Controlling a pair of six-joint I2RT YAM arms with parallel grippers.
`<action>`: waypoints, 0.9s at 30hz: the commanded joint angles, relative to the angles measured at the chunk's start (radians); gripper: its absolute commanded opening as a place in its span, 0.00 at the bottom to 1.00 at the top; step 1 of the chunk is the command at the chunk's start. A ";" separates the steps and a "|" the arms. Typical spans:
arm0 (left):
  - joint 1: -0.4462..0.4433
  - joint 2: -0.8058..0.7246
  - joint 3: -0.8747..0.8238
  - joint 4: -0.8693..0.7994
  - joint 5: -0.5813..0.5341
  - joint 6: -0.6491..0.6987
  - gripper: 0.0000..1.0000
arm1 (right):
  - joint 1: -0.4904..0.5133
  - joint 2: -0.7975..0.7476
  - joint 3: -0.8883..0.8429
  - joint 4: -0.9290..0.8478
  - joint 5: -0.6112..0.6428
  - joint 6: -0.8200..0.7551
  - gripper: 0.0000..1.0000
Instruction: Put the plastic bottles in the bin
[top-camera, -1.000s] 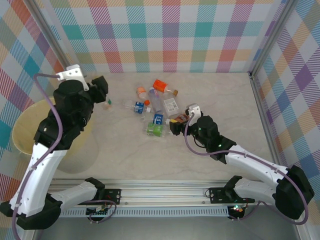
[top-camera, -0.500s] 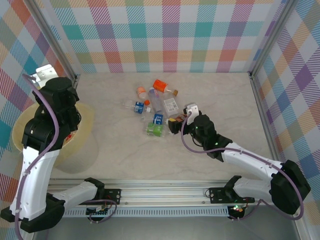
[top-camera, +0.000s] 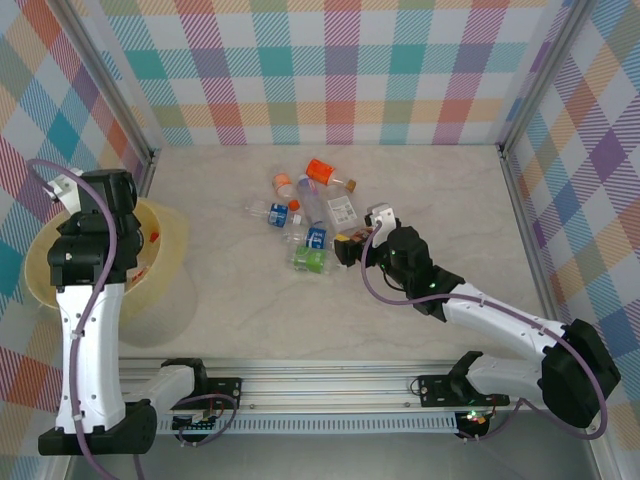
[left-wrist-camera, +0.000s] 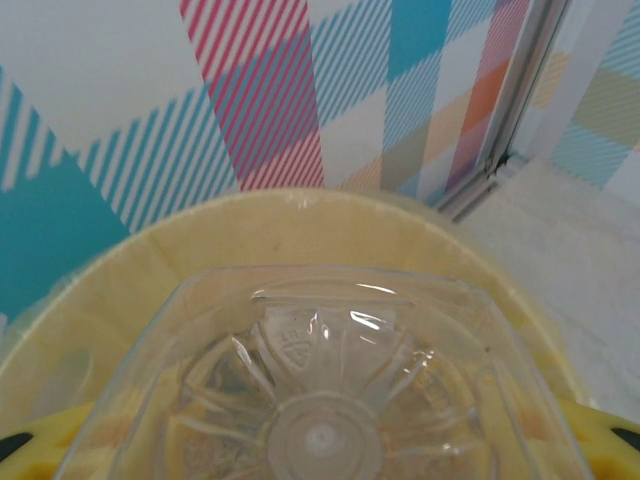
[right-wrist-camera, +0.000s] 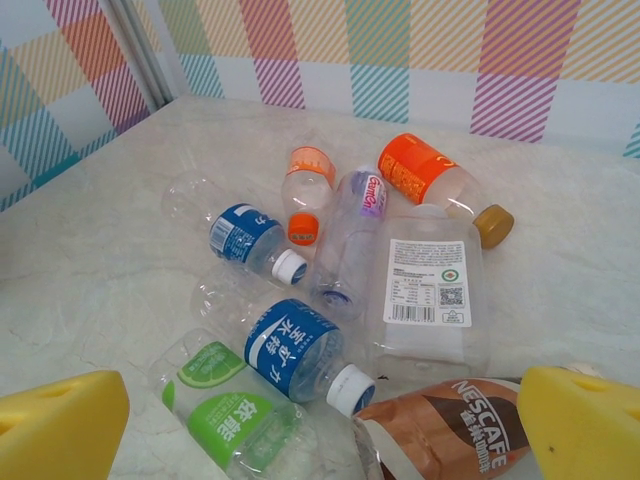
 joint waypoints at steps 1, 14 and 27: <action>0.041 0.004 -0.032 -0.050 0.118 -0.045 0.55 | 0.002 0.019 0.043 -0.008 -0.039 -0.019 1.00; 0.057 0.058 -0.118 -0.061 0.216 -0.098 0.69 | 0.002 0.024 0.055 -0.045 -0.033 -0.005 1.00; 0.066 0.030 -0.075 -0.057 0.311 -0.120 0.82 | 0.002 0.043 0.060 -0.048 -0.012 0.015 1.00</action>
